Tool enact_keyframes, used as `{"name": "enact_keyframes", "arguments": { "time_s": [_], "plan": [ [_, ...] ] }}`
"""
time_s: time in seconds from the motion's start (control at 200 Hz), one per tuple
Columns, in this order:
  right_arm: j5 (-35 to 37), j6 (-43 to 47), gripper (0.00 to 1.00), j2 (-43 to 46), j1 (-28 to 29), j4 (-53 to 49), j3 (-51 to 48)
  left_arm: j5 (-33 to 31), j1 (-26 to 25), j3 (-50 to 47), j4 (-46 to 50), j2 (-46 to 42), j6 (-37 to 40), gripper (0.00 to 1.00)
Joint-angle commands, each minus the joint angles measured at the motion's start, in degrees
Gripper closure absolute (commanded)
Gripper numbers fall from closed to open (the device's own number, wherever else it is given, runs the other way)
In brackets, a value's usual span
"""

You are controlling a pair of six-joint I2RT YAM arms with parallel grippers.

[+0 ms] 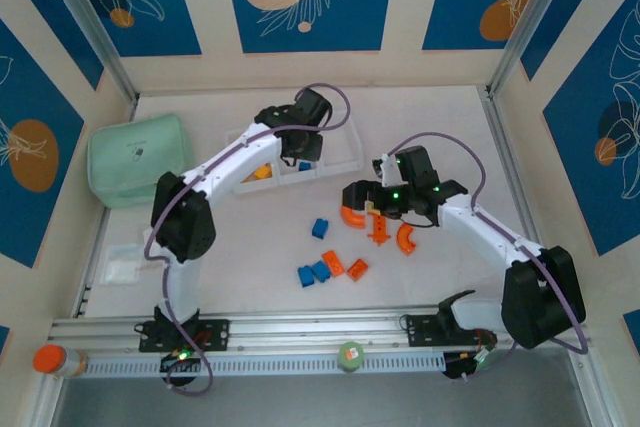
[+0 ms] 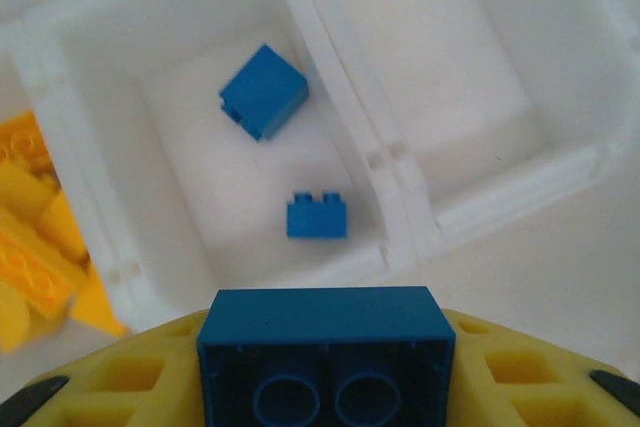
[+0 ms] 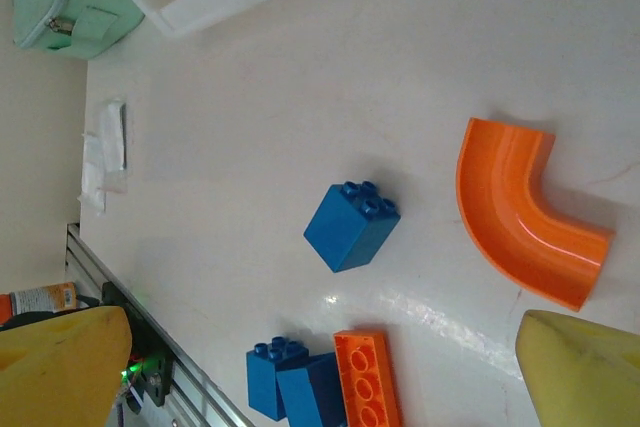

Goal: Sort the legos into containers by color
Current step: Place the lego in the container, then pick up the lego from the center of the table.

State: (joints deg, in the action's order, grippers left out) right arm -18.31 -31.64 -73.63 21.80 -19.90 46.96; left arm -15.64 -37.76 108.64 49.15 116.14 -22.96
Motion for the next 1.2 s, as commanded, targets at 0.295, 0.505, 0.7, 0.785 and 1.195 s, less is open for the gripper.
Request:
{"name": "enact_keyframes", "arguments": {
  "time_s": [0.295,0.505,0.7,0.785,1.195],
  "plan": [
    [-2.04,0.17,0.01,-5.45,-0.87,0.48,5.49,1.15,6.74,15.26,2.56,16.80,17.13,0.52],
    [-2.20,0.09,0.01,-6.15,-0.86,0.77,5.35,3.07,8.05,19.55,5.11,20.18,17.70,0.43],
    [-2.30,-0.18,0.01,-5.32,-0.88,0.50,5.64,2.43,8.05,20.33,6.39,17.82,17.74,0.38],
    [-2.04,-0.09,0.01,-4.42,-0.88,0.17,5.60,2.73,8.05,20.36,7.73,15.69,16.66,0.38],
    [-2.26,-1.07,0.01,-2.28,-0.41,-4.16,6.35,13.66,4.12,-4.49,1.30,-5.56,0.94,0.35]
  ]
}}
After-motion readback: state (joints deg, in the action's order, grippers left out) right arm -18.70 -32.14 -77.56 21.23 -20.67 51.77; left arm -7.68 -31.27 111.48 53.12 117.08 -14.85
